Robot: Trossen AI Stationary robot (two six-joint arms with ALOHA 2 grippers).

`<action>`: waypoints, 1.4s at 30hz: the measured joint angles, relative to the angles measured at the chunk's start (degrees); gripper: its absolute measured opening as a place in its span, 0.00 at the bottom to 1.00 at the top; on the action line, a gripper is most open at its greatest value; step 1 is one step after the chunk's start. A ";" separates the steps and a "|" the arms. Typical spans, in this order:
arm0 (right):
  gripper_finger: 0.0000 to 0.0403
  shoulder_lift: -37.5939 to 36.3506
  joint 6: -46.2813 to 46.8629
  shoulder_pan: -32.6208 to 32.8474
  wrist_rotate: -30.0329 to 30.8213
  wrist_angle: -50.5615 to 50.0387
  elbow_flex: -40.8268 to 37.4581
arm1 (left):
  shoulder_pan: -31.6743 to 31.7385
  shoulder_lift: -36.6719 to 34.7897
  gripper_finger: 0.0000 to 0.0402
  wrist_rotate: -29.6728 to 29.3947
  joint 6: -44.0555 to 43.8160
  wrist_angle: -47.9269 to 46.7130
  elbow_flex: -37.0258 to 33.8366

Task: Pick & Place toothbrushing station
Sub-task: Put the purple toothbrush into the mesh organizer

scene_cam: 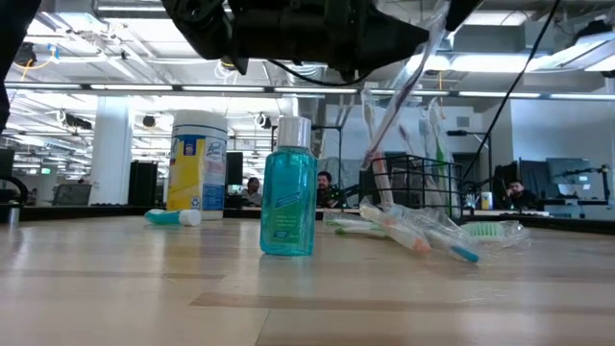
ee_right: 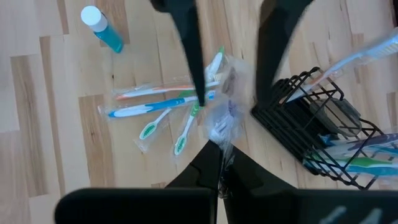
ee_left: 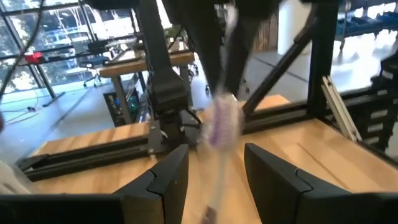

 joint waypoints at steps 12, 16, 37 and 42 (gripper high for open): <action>0.00 0.00 -1.29 -0.24 -0.02 1.20 0.00 | -0.35 2.94 0.37 -0.18 0.95 0.20 0.82; 0.00 0.02 -1.40 -0.26 -0.02 1.40 0.00 | -0.34 4.46 0.37 0.26 0.84 0.64 2.82; 0.00 0.02 -1.42 -0.26 -0.01 1.01 0.00 | -0.60 4.21 0.17 1.02 0.79 0.26 3.28; 0.00 0.02 -1.31 -0.26 0.00 1.01 0.00 | -0.60 4.19 0.04 1.24 0.77 0.16 3.28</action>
